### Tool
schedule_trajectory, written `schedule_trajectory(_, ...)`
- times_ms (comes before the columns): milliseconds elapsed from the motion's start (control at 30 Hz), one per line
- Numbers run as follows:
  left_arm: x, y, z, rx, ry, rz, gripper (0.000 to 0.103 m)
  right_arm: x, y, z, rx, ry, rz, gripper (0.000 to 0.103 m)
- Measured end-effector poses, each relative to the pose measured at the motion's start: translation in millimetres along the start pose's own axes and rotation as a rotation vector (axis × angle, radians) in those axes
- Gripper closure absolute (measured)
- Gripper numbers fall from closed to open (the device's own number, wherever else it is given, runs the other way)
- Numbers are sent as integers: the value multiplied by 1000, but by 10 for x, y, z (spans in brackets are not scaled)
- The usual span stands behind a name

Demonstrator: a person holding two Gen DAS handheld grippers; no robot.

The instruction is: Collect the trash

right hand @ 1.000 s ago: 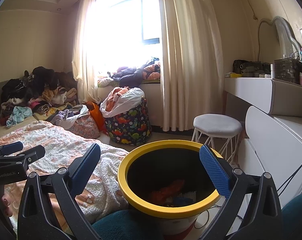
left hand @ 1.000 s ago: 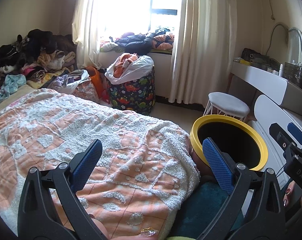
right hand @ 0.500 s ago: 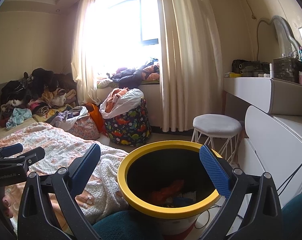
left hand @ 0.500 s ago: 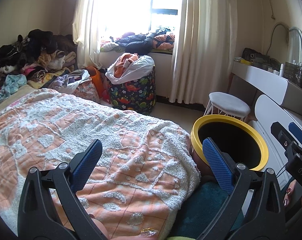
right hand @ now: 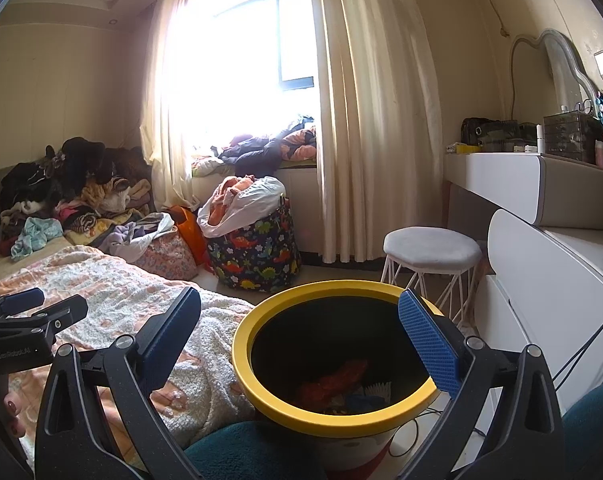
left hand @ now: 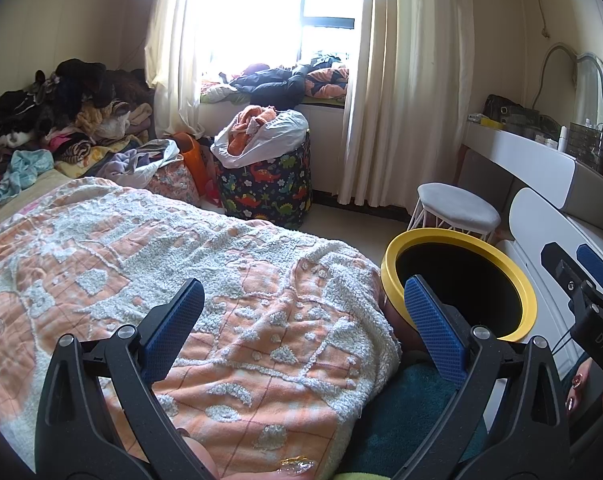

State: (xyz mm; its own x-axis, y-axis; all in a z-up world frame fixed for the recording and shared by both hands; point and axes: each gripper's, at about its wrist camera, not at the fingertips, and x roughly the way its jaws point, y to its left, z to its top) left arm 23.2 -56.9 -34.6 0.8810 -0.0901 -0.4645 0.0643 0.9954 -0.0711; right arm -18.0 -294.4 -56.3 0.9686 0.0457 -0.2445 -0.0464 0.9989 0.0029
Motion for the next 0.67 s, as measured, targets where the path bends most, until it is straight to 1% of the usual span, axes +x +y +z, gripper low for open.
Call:
schedule_trajectory(100,7,1,-3,8,7,8,11,3,4,1,-3,-3,2,7)
schedule_trajectory(167,31,32,-15,3,27,31,11,2,4,38,5,1,9,7)
schedule_trajectory(233,57,127,-10,-22,54,55,11,-25,40,104,-6,-25,24,7)
schedule_trajectory(300,46,297,9,-62,67,69,11,4,149,219,-17,-32,72,7)
schedule_trajectory(367,1,587,36,-122,80,116,11,81,394,343,-54,-29,158,7)
schedule_trajectory(433,-90,965,42,-182,84,184,11,194,796,436,-112,-17,298,7)
schedule_trajectory(500,-225,1519,-7,-236,89,321,11,313,1253,468,-184,20,435,7)
schedule_trajectory(533,-305,1806,-61,-261,93,393,11,384,1562,458,-225,60,518,7)
schedule_trajectory(567,-367,2030,-105,-276,100,456,11,467,1941,414,-268,115,621,6)
schedule_trajectory(600,-470,2371,-203,-298,119,562,11,547,2330,338,-309,182,728,7)
schedule_trajectory(633,-541,2589,-276,-315,138,624,11,615,2714,233,-341,249,828,7)
schedule_trajectory(667,-643,2901,-400,-343,176,700,11,657,3041,117,-384,311,892,6)
